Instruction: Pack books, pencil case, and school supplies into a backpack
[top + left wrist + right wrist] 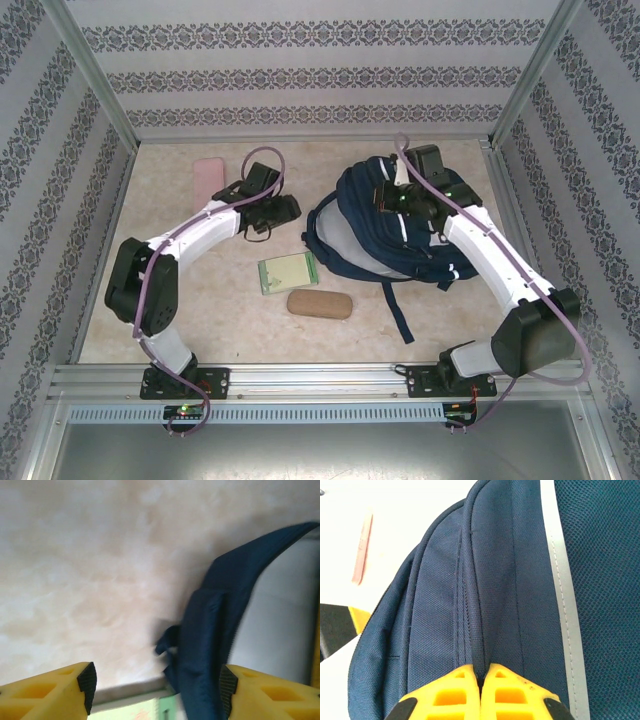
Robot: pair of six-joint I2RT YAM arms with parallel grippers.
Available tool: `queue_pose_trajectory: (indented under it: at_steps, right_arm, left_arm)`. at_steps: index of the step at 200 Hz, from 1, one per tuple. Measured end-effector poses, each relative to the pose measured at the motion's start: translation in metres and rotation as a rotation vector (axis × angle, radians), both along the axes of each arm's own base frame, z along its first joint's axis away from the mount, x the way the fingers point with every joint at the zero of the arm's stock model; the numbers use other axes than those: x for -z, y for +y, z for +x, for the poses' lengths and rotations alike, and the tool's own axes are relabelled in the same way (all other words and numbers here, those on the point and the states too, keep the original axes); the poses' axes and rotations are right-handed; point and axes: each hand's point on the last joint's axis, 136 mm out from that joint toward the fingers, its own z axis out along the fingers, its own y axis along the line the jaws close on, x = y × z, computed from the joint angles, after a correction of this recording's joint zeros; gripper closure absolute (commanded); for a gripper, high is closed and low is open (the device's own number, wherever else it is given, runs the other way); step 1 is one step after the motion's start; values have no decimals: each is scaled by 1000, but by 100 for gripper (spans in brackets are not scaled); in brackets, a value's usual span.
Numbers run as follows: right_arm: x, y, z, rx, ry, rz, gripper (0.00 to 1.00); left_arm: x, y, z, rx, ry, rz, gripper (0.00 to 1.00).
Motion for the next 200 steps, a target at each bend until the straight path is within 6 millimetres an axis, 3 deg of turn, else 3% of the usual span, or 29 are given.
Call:
queue_pose_trajectory:
  at_steps: [23, 54, 83, 113, 151, 200]
  right_arm:
    - [7, 14, -8, -33, -7, -56, 61]
    - [8, 44, -24, -101, -32, -106, 54]
    - [17, 83, -48, -192, -16, -103, 52]
    - [62, 124, -67, -261, 97, -89, 50]
    - [127, 143, -81, -267, 273, -80, 48]
    - [163, 155, -86, -245, 378, -28, 47]
  left_arm:
    - [19, 9, -27, 10, 67, 18, 41]
    - [34, 22, -58, 6, 120, 29, 44]
    - [43, 31, -84, 2, 161, 24, 45]
    - [56, 38, -101, -6, 202, 33, 49]
    - [72, 45, -117, -9, 251, 54, 59]
    - [92, 53, -133, -9, 305, 79, 70]
